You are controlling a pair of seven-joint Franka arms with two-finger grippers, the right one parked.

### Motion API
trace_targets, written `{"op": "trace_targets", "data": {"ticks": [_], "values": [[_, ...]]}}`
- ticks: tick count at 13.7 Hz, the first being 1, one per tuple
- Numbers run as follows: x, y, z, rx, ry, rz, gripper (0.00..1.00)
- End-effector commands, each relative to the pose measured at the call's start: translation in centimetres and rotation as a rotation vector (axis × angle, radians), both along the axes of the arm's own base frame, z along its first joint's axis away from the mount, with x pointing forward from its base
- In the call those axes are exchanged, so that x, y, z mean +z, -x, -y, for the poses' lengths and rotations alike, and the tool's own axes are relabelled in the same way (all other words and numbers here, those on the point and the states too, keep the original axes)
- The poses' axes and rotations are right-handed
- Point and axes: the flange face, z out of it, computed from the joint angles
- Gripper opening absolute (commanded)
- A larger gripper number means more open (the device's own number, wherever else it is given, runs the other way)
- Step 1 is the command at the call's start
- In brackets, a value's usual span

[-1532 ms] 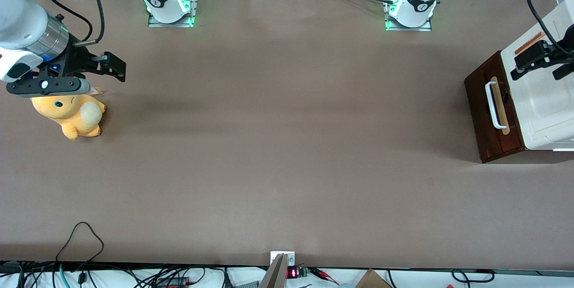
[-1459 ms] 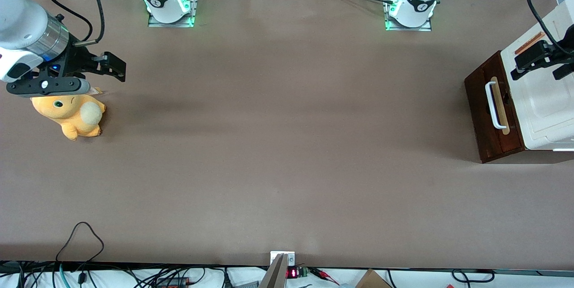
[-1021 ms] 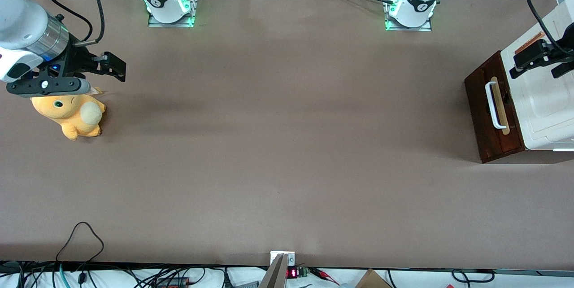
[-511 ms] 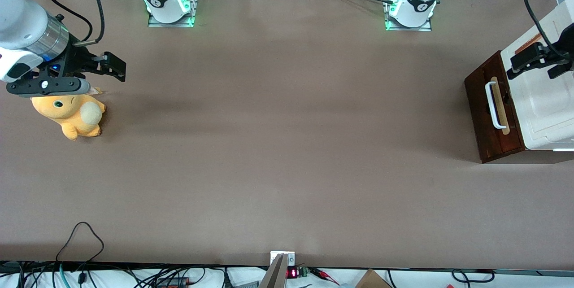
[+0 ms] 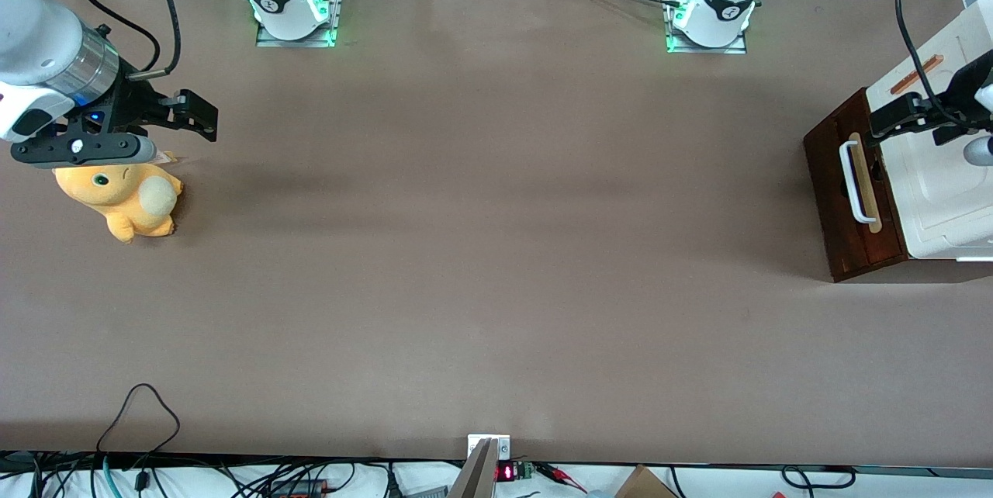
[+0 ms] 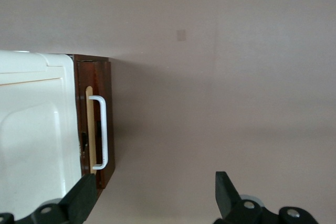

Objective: Open lower drawer with left arm only
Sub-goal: 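Move the left gripper down toward the white handle of the wooden drawer, then lower the open left gripper around the white drawer handle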

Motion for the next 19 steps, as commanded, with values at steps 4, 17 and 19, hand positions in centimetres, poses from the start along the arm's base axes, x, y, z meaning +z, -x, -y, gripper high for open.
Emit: {"op": "trace_targets", "data": {"ticks": [4, 17, 19], "values": [[-2.8, -0.7, 0.3, -0.006, -0.138, -0.070, 1.00], [-14.0, -1.8, 6.0, -0.056, -0.599, -0.197, 1.00], [-15.8, -1.7, 6.7, -0.055, -0.665, -0.203, 1.00]]}}
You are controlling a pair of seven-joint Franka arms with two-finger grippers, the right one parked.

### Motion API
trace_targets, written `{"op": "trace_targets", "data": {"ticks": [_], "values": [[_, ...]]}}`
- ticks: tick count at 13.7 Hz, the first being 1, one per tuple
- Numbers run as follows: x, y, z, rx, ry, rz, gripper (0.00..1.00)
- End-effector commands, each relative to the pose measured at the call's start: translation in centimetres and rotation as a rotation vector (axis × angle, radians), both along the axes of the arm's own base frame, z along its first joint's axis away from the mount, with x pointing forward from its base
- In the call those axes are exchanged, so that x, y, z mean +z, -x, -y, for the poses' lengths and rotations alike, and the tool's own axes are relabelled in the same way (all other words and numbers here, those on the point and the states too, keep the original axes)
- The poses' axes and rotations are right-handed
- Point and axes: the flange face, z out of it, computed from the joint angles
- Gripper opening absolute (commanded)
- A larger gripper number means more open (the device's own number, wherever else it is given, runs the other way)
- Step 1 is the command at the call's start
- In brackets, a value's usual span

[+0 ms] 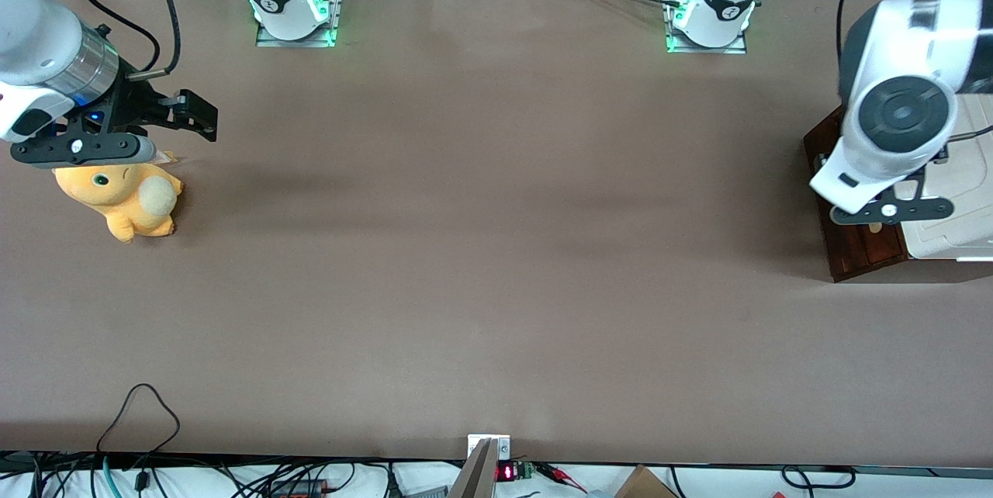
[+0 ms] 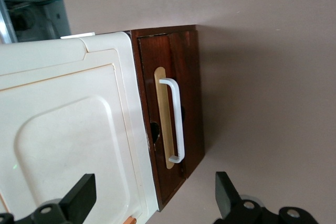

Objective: Open lower drawer with left arm only
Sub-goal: 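Lower the open left gripper around the white drawer handle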

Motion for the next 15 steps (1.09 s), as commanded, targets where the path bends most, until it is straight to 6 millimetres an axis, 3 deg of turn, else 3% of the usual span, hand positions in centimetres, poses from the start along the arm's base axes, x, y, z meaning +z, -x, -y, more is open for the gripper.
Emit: {"op": "trace_targets", "data": {"ticks": [1, 7, 11, 15], "values": [[-2.4, 0.3, 0.8, -0.002, -0.105, -0.006, 1.00], [-9.1, 0.7, 1.6, -0.012, -0.317, -0.033, 1.00], [-13.9, 1.0, 3.6, -0.023, -0.476, -0.034, 1.00], [-18.1, 1.0, 3.4, 0.012, -0.584, 0.015, 1.00]]}}
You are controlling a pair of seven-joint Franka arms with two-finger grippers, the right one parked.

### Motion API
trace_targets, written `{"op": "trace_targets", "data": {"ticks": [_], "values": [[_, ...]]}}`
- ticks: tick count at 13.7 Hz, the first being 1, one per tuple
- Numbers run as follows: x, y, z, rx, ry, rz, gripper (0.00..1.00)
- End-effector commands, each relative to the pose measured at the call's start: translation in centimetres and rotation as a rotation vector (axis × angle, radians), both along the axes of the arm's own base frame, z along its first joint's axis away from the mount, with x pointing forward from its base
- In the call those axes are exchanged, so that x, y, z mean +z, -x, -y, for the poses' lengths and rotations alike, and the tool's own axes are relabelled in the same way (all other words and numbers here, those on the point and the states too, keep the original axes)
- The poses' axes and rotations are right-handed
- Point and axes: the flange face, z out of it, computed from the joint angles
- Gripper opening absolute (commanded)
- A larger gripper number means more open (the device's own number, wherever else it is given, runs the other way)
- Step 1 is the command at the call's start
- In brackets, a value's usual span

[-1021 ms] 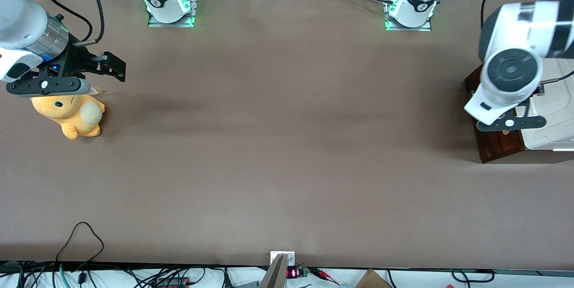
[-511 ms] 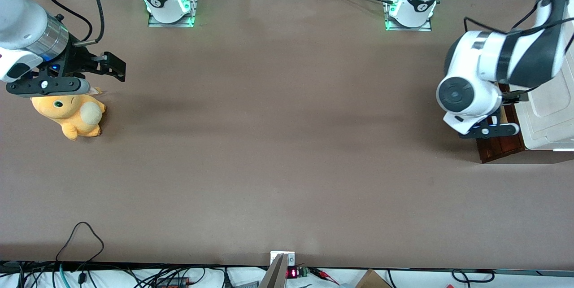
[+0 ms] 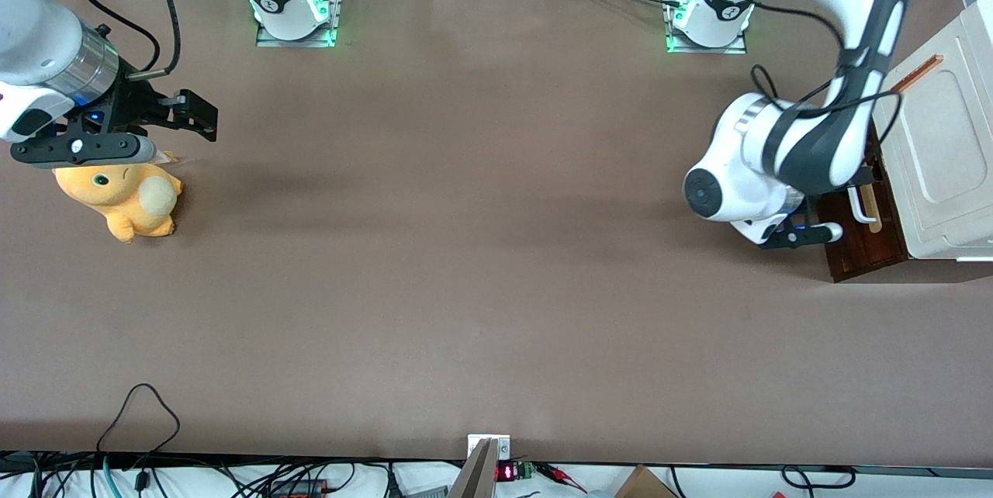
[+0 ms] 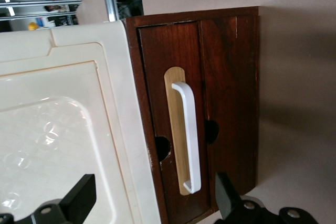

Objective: Open lower drawer with left arm only
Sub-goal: 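Lower the open left gripper around the white drawer handle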

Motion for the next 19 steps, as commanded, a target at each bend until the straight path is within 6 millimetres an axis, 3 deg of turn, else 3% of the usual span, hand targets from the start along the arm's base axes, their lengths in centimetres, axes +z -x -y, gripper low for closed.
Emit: {"op": "trace_targets", "data": {"ticks": [1, 6, 12, 19], "values": [[-2.3, -0.2, -0.5, 0.014, -0.105, 0.058, 1.00], [-6.7, -0.2, -2.1, 0.009, -0.223, 0.094, 1.00], [-9.3, 1.5, -5.5, -0.030, -0.320, 0.057, 1.00], [-12.1, 3.0, -7.9, -0.027, -0.374, 0.018, 0.99]]}}
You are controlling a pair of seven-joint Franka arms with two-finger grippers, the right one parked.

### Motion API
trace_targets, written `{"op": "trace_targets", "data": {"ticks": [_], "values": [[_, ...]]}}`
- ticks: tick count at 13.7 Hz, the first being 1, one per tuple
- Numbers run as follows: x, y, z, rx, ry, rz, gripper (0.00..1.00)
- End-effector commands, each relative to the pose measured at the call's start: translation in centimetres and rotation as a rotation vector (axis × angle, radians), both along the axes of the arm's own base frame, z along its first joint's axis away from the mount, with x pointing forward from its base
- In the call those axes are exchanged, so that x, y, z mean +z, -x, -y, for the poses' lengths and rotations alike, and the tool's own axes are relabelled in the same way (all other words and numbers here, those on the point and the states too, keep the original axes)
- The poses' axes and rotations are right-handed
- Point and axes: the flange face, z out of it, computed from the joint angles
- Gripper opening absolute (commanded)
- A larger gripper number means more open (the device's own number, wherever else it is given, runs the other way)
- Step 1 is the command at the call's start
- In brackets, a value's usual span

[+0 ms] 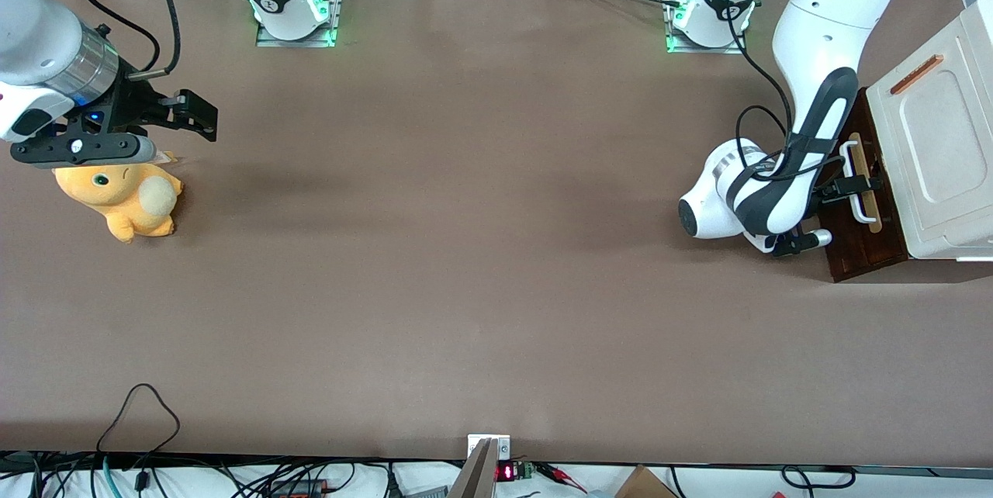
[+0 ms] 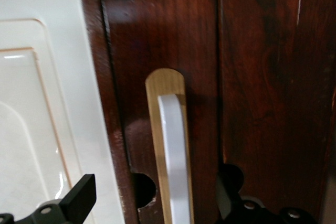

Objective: Open lower drawer with left arm only
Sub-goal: 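Close the left gripper on the white drawer handle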

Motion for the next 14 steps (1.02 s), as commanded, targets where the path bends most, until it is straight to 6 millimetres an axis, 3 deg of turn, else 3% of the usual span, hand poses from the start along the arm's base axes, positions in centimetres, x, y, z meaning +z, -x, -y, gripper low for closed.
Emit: {"op": "trace_targets", "data": {"ticks": [1, 3, 8, 14], "values": [[-0.47, 0.28, -0.92, -0.010, -0.035, -0.004, 0.97], [-0.56, 0.30, -1.00, -0.009, -0.036, -0.004, 0.92], [-0.60, 0.28, -1.33, -0.002, -0.035, -0.005, 0.64], [-1.14, 0.47, -1.53, 0.000, -0.041, -0.017, 0.46]]}}
